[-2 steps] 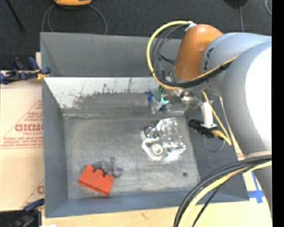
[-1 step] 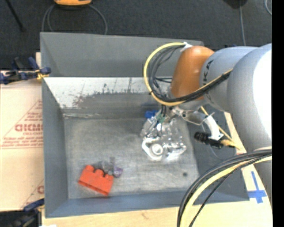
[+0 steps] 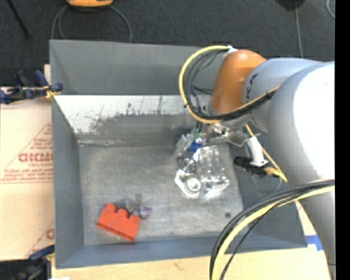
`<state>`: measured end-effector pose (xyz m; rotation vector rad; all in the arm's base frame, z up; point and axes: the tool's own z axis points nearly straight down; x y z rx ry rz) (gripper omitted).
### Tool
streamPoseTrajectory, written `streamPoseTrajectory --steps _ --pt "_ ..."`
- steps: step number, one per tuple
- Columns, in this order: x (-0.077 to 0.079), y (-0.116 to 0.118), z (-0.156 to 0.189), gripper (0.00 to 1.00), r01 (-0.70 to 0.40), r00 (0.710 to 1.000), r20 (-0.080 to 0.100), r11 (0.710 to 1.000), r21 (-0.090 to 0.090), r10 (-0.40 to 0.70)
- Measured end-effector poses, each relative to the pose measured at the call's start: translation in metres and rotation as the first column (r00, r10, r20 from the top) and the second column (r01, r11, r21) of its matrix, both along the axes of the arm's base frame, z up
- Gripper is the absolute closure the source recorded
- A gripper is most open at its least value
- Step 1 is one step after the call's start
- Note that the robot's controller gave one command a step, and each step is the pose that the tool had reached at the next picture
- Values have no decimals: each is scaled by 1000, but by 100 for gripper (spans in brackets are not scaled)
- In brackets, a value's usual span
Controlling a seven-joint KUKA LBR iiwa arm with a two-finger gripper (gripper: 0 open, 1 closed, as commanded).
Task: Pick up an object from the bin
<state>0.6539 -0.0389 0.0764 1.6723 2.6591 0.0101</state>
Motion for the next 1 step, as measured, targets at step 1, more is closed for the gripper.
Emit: streamPoseTrajectory --steps 1 --pt "2 1 3 100 -1 1000 9 1000 0 1"
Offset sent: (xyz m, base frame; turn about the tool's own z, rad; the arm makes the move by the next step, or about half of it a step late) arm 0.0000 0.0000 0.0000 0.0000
